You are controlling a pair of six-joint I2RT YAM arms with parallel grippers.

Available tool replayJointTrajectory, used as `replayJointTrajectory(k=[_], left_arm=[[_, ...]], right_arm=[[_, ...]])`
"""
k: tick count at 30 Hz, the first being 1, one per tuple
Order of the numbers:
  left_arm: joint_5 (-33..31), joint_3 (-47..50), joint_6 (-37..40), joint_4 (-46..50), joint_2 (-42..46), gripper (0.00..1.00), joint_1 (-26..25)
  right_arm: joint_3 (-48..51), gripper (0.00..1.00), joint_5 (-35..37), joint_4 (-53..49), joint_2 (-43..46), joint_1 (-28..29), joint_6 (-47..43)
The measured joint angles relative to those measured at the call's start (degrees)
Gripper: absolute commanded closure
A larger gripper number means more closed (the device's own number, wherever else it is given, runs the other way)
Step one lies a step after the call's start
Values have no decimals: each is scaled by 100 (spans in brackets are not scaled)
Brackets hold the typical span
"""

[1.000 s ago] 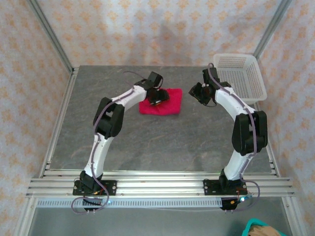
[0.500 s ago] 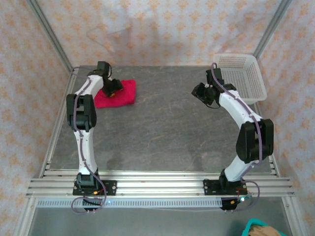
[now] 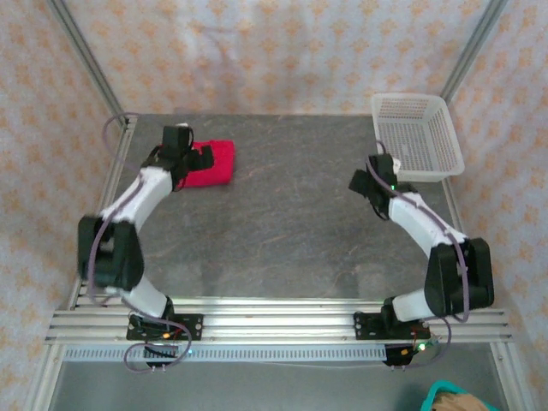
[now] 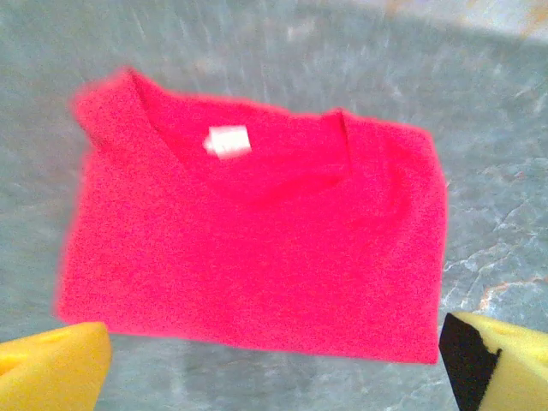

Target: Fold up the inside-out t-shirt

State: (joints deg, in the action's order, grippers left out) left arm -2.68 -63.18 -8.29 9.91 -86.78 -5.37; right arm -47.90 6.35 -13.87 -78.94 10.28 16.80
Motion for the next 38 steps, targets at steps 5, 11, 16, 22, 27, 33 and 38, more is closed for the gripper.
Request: replayJointTrajectory(k=[5,11,16,22,27,33,38], left_arm=[[-841,1742,621,-1657,708,0,-162],[-1014,3526,817,-3368,293,0,-109],[-859,3978,824,-4363,83,0,127],[-710,3971,839,-4981,79,0,125],[-662,3971,839,-5071,79,0,125],[-632,3969,841,-5093,79,0,125],[-584,3969,839,-5095,79,0,127]], right_arm=[[1108,3,608,811,450,-39,-625],[2275,1,1143,3128,647,-33,-1412],[3359,0,1099,5031,402,-103,-1851],[3438,1,975,7519,-1062,-105,-2295],[3532,1,1049,8013,-1344,-63,-2415],[2990,1,1191,7713,-1182,-173,-2317],[2979,1,1233,7604,-1174,-173,-2282]])
